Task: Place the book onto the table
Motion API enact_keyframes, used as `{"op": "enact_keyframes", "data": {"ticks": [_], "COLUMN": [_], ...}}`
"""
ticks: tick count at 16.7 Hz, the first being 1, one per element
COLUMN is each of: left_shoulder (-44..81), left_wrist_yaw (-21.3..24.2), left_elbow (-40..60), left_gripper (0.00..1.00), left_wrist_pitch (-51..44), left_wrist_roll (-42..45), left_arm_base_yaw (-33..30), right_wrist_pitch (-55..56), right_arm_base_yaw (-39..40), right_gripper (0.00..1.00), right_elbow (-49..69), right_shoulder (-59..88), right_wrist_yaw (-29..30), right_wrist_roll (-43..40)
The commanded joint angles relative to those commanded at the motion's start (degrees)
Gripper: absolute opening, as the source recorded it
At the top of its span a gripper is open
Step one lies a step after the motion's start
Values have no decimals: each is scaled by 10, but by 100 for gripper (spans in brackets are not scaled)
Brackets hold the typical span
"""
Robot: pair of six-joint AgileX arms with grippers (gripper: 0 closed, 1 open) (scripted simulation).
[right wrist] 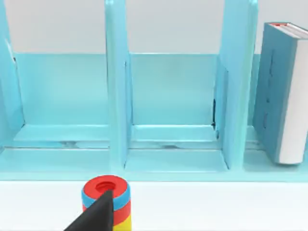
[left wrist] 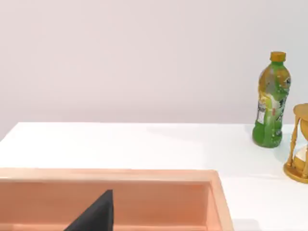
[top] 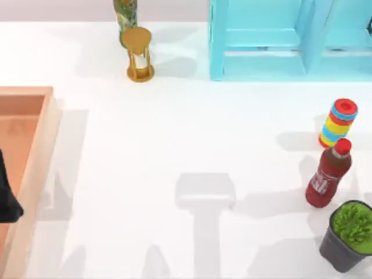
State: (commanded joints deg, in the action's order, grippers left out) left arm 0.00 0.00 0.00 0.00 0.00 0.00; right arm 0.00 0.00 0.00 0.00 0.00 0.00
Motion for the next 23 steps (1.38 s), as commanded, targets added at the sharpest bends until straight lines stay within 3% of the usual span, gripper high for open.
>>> {"op": "enact_keyframes", "data": {"ticks": [5,9,23], "left_shoulder": [0,0,0], "left_wrist_yaw": [0,0,0], "left_elbow": [0,0,0], "left_gripper": [100,100,100], "left_wrist_pitch": [0,0,0], "left_wrist_roll": [0,0,0], "left_arm_base_yaw": [0,0,0], "right_wrist_pitch": [21,94,550], "right_arm_base_yaw": [-6,-25,-153], "right_gripper": [100,100,100], "right_elbow": [14,61,355], "right_shoulder": [34,154,899], "right_wrist_yaw": [-5,-24,-139], "right_wrist_roll": [0,1,6]}}
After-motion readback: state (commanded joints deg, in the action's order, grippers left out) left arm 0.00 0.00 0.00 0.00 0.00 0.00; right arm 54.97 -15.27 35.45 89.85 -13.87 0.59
